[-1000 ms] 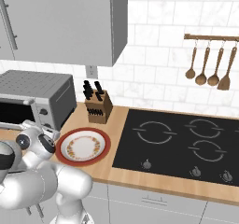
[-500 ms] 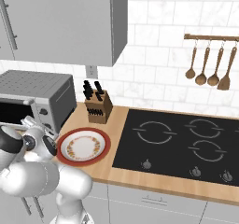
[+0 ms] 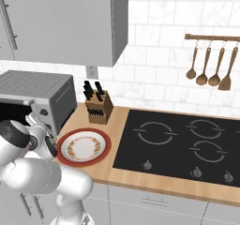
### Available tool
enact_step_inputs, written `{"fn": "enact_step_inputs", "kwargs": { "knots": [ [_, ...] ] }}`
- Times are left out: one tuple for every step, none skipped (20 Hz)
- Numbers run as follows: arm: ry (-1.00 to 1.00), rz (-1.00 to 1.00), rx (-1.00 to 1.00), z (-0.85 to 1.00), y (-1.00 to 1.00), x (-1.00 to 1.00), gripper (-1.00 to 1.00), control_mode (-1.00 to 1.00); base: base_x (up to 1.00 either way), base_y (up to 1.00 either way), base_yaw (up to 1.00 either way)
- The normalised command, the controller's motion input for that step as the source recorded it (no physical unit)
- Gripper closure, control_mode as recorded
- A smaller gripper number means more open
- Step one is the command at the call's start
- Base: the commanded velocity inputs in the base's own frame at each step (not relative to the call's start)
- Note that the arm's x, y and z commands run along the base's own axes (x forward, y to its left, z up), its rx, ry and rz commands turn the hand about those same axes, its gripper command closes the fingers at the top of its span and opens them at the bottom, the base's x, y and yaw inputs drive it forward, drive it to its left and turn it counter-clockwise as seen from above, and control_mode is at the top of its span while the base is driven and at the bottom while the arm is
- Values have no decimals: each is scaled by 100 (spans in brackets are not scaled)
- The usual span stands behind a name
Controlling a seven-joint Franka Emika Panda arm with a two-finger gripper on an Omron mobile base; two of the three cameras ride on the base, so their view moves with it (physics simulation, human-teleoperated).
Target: Pick up the kebab skewer and baguette bread, and place them inside the toaster oven. Close the toaster oven door and start by setting the timer.
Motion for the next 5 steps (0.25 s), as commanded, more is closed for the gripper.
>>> {"fn": "enact_step_inputs", "kwargs": {
  "knots": [
    [-5,0,45,-19,-56,0,100,-100,0,0,0],
    [-5,0,45,-21,-57,0,100,-100,0,0,0],
    [-5,0,45,-21,-56,0,100,-100,0,0,0],
    [-5,0,45,-21,-57,0,100,-100,0,0,0],
    [-5,0,45,-21,-57,0,100,-100,0,0,0]
  ]
}}
